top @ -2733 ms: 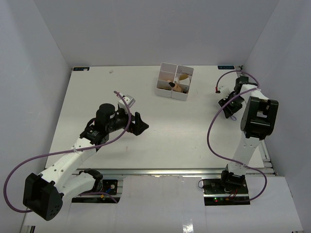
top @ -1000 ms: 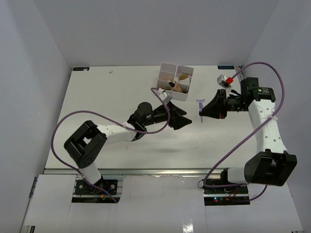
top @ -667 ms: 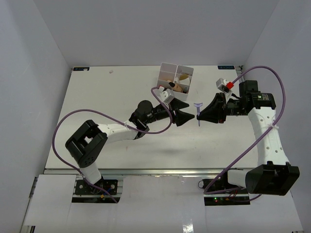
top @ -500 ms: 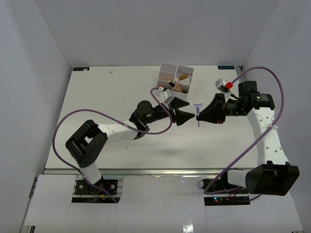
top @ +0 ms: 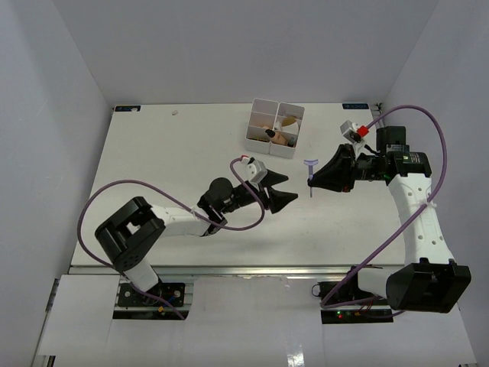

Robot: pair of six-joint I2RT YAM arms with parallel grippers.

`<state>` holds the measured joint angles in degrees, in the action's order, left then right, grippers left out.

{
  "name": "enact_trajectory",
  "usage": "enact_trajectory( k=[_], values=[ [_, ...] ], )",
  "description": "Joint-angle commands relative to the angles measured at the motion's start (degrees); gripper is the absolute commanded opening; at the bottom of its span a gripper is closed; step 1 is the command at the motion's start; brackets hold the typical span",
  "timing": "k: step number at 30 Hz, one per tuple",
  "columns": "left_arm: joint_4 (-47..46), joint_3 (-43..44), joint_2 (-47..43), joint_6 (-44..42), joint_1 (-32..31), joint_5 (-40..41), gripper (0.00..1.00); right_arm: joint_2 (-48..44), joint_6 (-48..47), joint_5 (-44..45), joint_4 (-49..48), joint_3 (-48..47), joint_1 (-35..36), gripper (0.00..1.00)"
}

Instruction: Organize the makeup

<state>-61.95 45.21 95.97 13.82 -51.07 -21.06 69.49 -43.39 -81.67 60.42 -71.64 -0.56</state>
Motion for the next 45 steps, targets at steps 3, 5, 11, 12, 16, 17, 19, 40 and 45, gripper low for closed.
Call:
enact_trajectory(
  k=[3, 5, 11, 12, 16, 17, 19, 40, 45],
  values=[
    [-0.5, -11.1, -14.4, -0.3, -3.7, 9.7, 0.82, -6.0, 21.4, 7.4, -24.4, 2.8, 0.4, 0.17],
    [2.1, -10.6, -15.7, -0.4, -5.8, 12.3, 0.83, -8.7, 30.4, 11.1, -36.8, 7.6, 0.5, 0.18],
    [7.2, -2.2, -11.3, -3.8, -12.2, 23.7, 0.82, -11.1, 38.1, 21.6, -48.1, 12.9, 3.5, 0.18],
    [7.6, -0.1, -9.7, -4.7, -13.0, 26.1, 0.82, -11.2, 39.1, 22.5, -49.2, 13.6, 3.5, 0.18],
    [8.4, 5.5, -5.0, -7.3, -14.8, 32.1, 0.78, -12.2, 41.5, 26.4, -51.3, 15.0, 3.6, 0.18],
    [8.1, 6.2, -4.0, -7.6, -15.0, 33.9, 0.77, -12.7, 42.1, 26.8, -51.9, 15.6, 3.6, 0.18],
    [7.7, 7.9, -2.6, -8.2, -15.0, 36.5, 0.75, -13.9, 42.9, 27.6, -53.0, 16.7, 3.6, 0.18],
    [7.7, 16.6, 3.4, -16.6, -15.6, 39.4, 0.42, -17.9, 48.4, 28.6, -56.4, 21.1, 3.6, 0.18],
    [8.5, 17.0, 3.5, -16.8, -15.6, 39.1, 0.16, -18.1, 48.3, 28.8, -56.4, 21.2, 3.6, 0.18]
  ],
)
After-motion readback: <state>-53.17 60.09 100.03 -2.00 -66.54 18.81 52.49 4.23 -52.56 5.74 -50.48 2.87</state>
